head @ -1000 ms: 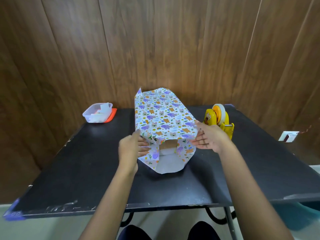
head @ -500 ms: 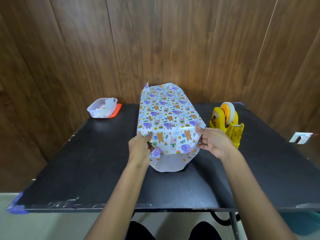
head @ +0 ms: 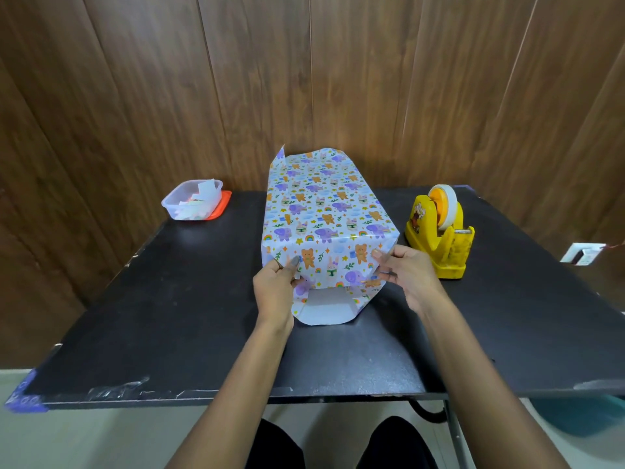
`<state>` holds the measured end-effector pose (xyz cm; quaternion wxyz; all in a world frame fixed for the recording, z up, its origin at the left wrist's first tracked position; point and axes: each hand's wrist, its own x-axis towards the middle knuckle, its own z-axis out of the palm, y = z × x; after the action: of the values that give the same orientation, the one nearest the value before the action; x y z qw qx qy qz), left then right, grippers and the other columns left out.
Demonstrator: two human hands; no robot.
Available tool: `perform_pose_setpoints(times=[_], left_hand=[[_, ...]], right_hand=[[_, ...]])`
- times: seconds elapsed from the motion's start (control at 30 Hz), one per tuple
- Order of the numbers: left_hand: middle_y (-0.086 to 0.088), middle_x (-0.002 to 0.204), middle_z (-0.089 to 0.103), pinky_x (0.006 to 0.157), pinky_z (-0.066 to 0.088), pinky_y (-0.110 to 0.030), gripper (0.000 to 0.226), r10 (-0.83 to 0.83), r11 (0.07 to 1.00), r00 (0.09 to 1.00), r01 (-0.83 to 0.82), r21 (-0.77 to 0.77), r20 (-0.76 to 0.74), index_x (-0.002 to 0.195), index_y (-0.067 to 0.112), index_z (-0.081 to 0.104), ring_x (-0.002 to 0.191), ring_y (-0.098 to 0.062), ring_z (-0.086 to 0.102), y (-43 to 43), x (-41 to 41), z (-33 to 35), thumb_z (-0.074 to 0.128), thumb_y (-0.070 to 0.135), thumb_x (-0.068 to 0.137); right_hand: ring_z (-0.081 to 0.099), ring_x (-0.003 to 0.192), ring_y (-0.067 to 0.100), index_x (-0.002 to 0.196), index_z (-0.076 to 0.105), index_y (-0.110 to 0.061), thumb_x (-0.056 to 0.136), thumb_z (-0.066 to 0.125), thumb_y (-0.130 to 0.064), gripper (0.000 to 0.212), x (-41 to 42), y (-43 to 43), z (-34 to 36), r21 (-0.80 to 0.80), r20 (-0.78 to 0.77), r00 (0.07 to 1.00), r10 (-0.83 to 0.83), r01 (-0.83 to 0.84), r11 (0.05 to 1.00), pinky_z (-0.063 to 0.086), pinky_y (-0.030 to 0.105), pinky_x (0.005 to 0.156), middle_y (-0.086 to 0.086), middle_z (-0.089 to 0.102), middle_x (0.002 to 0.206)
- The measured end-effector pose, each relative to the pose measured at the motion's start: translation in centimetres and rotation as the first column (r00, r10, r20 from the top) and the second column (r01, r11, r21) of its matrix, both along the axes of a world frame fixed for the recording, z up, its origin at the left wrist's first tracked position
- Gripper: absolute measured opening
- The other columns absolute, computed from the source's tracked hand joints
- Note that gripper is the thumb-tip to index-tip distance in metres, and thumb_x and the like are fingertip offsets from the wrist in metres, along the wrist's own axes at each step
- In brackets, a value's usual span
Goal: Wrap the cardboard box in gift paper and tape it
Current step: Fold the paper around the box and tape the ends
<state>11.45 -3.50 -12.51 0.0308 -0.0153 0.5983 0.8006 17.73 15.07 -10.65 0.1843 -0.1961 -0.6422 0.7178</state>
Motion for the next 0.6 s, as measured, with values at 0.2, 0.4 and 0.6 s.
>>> perform_pose_setpoints(times=[0.2,0.4,0.6], left_hand=[[-0.012,0.074,0.050,0.066,0.040,-0.036,0.045,0.089,0.987,0.996,-0.091,-0.130,-0.018,0.057,0.015,0.033,0.072,-0.022,0.047,0.6,-0.7,-0.3,0.068,0.017,0.084],[-0.023,0.077,0.064,0.075,0.051,-0.045,0.043,0.054,0.958,0.996,-0.072,-0.277,-0.071,0.056,0.010,0.039,0.076,-0.038,0.064,-0.1,-0.7,0.1,0.069,0.025,0.084],[-0.013,0.080,0.052,0.081,0.050,-0.037,0.021,-0.102,0.994,0.995,0.103,0.027,-0.021,0.077,0.006,0.055,0.076,-0.025,0.054,-0.8,0.0,-0.5,0.065,0.022,0.087]], right_hand=[[0.064,0.075,0.020,0.077,0.066,-0.013,0.086,0.063,-0.004,0.013,-0.1,-1.0,-0.4,0.017,-0.035,0.995,-0.093,0.094,0.995,0.055,0.036,0.076,0.007,0.069,0.085],[0.061,0.066,0.013,0.068,0.063,-0.009,0.088,0.064,-0.012,0.021,-0.3,-1.6,-0.5,0.070,-0.009,0.989,-0.149,0.149,0.986,0.055,0.032,0.071,0.004,0.067,0.074],[0.064,0.067,0.012,0.072,0.063,-0.008,0.088,0.064,-0.012,0.016,-0.2,-1.5,-0.6,0.082,-0.012,0.989,-0.145,0.146,0.986,0.053,0.020,0.057,0.001,0.068,0.076]])
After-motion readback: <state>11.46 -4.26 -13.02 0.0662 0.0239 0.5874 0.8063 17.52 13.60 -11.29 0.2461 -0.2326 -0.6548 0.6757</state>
